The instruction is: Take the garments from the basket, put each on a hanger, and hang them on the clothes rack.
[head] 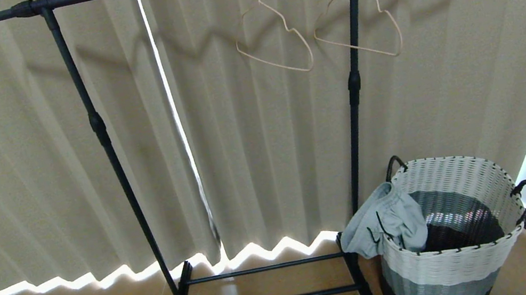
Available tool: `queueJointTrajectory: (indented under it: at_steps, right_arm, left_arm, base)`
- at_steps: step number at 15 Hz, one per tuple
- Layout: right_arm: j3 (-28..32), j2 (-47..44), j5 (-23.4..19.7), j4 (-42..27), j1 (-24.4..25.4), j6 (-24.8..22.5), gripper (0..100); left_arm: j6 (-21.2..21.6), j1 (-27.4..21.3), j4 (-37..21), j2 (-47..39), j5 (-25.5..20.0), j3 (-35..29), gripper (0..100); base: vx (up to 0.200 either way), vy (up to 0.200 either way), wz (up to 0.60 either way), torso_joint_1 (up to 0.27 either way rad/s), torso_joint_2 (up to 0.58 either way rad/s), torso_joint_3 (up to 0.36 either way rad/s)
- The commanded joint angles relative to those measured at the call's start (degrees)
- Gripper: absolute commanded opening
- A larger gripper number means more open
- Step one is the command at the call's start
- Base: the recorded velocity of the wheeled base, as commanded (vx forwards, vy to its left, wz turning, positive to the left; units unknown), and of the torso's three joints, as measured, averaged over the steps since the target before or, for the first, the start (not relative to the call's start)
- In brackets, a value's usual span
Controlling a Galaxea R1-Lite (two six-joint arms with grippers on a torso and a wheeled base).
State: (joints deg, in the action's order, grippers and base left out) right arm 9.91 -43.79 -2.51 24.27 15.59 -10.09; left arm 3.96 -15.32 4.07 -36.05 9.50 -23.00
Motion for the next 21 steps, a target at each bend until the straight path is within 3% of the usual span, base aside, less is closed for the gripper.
queueJointTrajectory:
  at_steps: [1,3,11,15,21]
  right_arm:
    - [-2.4,2.0,0.0,-0.2,-3.1,-0.8,100]
    - [-3.1,3.1,0.0,-0.2,-5.8,-0.9,100]
    - [-3.8,4.4,0.0,-0.3,-5.9,-2.7,100]
    - [-3.6,4.3,2.0,-0.4,-6.5,-2.7,100]
    - [-3.3,1.6,2.5,-0.4,-9.4,-2.7,100]
  left_arm:
    - [0.8,1.3,-0.2,2.9,0.1,0.1,0]
    - [2.1,4.4,-0.2,3.2,-0.1,-0.1,0]
    - [1.8,4.8,-0.3,2.0,-0.2,-0.6,0]
    - [2.0,10.9,-2.1,2.2,-0.4,0.0,0]
    - [4.4,10.9,-1.6,3.8,-0.4,1.8,0]
  base:
    - [0.000,0.000,0.00,0.000,0.00,0.000]
    - [0.000,0.000,0.00,0.000,0.00,0.000]
    - [0.000,0.000,0.00,0.000,0.00,0.000]
    - [0.000,0.000,0.00,0.000,0.00,0.000]
    - [0.000,0.000,0.00,0.041,-0.14,-0.141]
